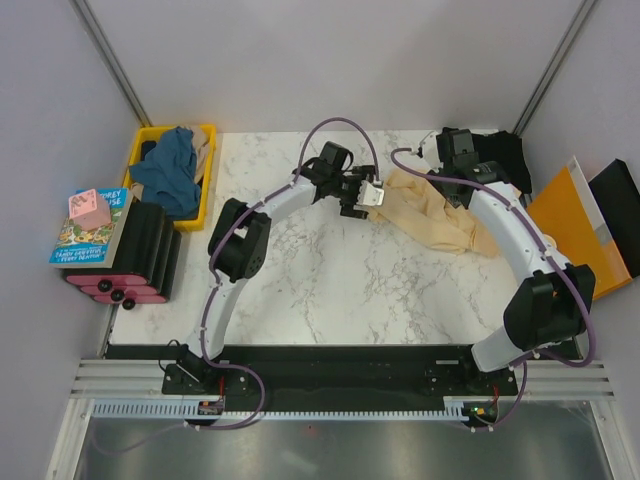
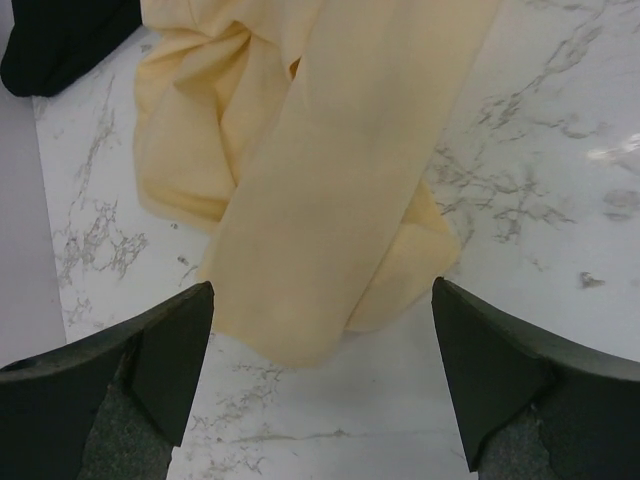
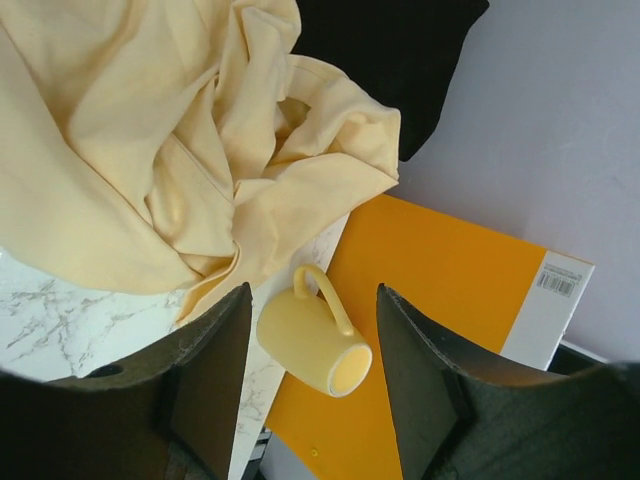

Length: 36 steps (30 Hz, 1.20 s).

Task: Fold and stack the t-shirts
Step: Flatten the tshirt out

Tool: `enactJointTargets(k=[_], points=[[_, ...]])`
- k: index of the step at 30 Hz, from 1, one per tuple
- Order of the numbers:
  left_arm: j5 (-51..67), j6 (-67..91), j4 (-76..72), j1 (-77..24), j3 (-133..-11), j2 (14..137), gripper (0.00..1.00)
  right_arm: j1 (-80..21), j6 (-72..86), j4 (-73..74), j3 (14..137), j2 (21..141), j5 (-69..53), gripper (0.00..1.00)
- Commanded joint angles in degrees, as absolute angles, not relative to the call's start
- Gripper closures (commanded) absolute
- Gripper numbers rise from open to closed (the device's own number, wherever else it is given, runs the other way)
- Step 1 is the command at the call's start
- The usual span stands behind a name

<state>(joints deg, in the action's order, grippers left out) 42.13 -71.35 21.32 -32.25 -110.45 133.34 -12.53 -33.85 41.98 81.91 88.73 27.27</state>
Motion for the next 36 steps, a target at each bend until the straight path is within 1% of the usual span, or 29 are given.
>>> enactJointTargets(k=[1,5,7,8,9,10,11,12,16,17,19,20,22,26,28,29,30,34,36], points=[[30.6,-68.1,12.4,-33.1,-115.8,139.9,0.04,-12.7,-34.2,41.1,82.3,86.2,23.5,0.40],[26.7,-68.6,10.5,-33.4,-120.6,143.5,0.05,-12.8,-34.5,39.9,79.8,85.0,23.2,0.40],[25.2,-69.6,9.1,-33.6,-120.8,144.1,0.09,-12.7,-34.5,39.5,79.1,84.2,22.6,0.39],[25.1,-69.8,9.0,-33.6,-120.8,144.1,0.14,-12.7,-34.5,39.3,78.5,84.0,22.3,0.39],[25.0,-69.9,9.1,-33.6,-120.8,144.1,0.37,-12.7,-34.5,39.1,78.1,83.9,22.2,0.39],[25.0,-69.9,9.1,-33.6,-120.7,144.0,0.49,-12.7,-34.5,38.8,77.8,83.9,22.1,0.39],[25.0,-69.9,9.5,-33.6,-120.5,143.6,0.58,-12.8,-34.5,38.7,77.3,84.0,22.1,0.40],[24.8,-70.3,10.1,-33.6,-120.2,143.3,0.98,-12.7,-34.4,38.5,77.3,84.2,22.2,0.40],[23.3,-70.0,10.5,-32.5,-116.1,139.0,0.98,-12.7,-33.9,38.2,77.6,85.7,22.4,0.41],[22.9,-70.0,10.7,-32.1,-113.1,137.6,0.98,-12.7,-33.9,38.1,77.8,85.9,22.6,0.41],[22.2,-71.0,11.2,-30.9,-109.4,132.4,0.98,-12.7,-34.3,37.8,78.0,86.5,22.8,0.41],[20.8,-71.7,13.6,-30.5,-106.0,130.4,0.98,-12.7,-34.4,37.5,78.1,86.7,22.9,0.41],[19.2,-74.6,17.0,-29.1,-103.2,124.8,0.98,-12.7,-34.5,37.4,78.5,87.4,23.1,0.41],[19.2,-76.8,28.0,-25.5,-97.7,115.2,0.98,-12.8,-33.8,37.1,79.2,88.8,22.2,0.40],[19.2,-78.7,36.0,-23.7,-96.9,110.6,0.98,-12.7,-33.2,37.7,79.6,89.9,20.0,0.38],[19.5,-79.4,38.7,-23.2,-96.9,109.4,0.98,-12.7,-33.0,38.3,80.0,90.5,18.7,0.38],[19.6,-80.7,44.8,-22.3,-97.1,108.5,0.98,-12.7,-32.9,39.0,80.5,91.8,17.4,0.38],[20.1,-82.5,58.1,-21.4,-98.4,106.1,0.98,-12.7,-32.5,44.3,84.4,95.7,8.1,0.37],[20.7,-81.8,61.6,-21.2,-98.8,106.6,0.98,-13.2,-32.9,46.5,86.0,97.5,5.0,0.36]])
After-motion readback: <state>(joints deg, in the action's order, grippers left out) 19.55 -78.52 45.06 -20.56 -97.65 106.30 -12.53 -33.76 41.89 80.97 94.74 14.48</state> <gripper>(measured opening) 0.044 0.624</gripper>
